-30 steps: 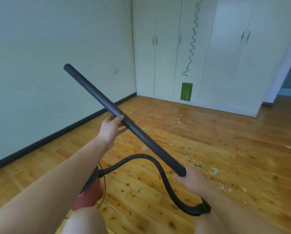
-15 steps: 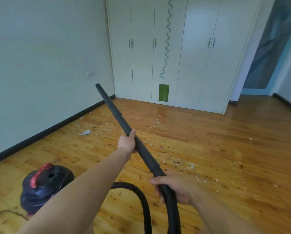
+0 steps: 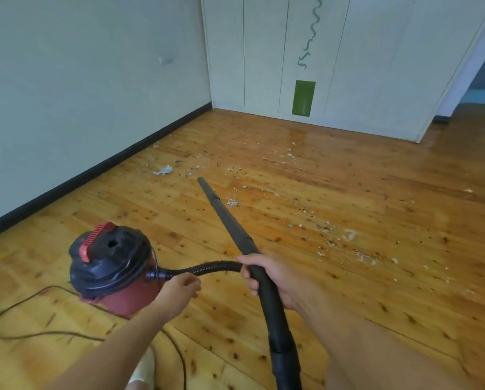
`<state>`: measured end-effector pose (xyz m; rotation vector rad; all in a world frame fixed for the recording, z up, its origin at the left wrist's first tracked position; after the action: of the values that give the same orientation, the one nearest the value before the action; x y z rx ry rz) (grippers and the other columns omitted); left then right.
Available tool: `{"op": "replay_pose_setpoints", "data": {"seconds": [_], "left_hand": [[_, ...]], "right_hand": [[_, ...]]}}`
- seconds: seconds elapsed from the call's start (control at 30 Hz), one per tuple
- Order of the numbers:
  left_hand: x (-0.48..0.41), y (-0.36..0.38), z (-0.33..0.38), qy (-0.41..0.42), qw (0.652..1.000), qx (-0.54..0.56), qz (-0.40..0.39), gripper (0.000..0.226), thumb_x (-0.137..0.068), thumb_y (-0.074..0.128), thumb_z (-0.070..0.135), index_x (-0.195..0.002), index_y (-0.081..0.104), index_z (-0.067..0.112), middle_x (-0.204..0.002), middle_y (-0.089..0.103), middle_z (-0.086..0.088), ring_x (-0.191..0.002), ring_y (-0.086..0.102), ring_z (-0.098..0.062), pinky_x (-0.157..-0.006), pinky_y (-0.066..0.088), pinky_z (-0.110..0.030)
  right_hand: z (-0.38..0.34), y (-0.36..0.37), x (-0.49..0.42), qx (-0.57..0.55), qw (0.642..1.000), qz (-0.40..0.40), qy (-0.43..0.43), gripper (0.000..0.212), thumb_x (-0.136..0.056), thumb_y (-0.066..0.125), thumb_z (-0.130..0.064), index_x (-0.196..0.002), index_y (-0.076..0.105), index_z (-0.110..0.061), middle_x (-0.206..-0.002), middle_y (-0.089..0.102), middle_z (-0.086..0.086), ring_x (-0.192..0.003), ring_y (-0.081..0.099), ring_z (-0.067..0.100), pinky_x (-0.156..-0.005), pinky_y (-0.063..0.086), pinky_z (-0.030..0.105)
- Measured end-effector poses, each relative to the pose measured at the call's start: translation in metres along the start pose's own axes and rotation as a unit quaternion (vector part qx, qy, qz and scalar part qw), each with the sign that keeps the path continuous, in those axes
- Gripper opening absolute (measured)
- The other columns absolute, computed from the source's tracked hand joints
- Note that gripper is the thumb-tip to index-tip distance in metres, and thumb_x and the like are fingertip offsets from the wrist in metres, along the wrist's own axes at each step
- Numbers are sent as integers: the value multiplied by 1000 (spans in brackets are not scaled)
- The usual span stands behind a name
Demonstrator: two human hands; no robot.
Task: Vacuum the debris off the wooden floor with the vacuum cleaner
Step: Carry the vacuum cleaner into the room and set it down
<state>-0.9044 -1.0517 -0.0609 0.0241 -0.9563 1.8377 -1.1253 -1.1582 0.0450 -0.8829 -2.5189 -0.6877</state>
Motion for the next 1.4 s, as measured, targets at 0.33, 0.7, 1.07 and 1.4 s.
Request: {"op": "replay_pose_setpoints", "data": {"seconds": [0.33,0.7,1.07,1.4], "left_hand": [[12,-62,-91,-24,994,-56,86,16,-100,54,22,-109,67,23,-100,66,7,-92,62,-14,-69,45,-22],[-58,-208,-151,-75,965,-70,243,66,-94,65,32,-149,37,8,-146,41,-10,-125,49,-27,-100,47,-40],[-177,-247,-187,-127,961,-173,173,64,-99,54,49,-147,30,15,-120,61,-14,-101,65,-35,-81,54,-41],[-190,-251,-200,-102,934,-270,208,56,-97,52,54,-137,40,16,-139,39,-15,-113,55,-37,-93,50,-44]], "right_hand": [[80,58,-13,73,997,2,8,34,-98,60,-6,-131,53,-9,-68,50,9,-45,42,18,-43,40,29],[76,95,-90,141,989,23,27,32,-98,61,-3,-127,54,-15,-65,53,14,-41,44,22,-42,43,30],[72,109,-173,187,980,-24,60,34,-97,64,-7,-125,54,-23,-70,58,12,-46,48,21,-49,48,33],[58,89,-179,161,985,-29,57,34,-97,62,-5,-125,52,-22,-69,55,14,-43,47,20,-48,48,31]]}}
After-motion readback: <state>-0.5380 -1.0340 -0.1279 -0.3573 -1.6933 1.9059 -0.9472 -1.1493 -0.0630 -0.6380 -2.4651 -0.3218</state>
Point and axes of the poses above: each hand's wrist, its own x-axis away from the middle knuckle, its own y-axis out of the palm, z = x × y, the point moved 2 cm from there along -x, towards the middle knuckle
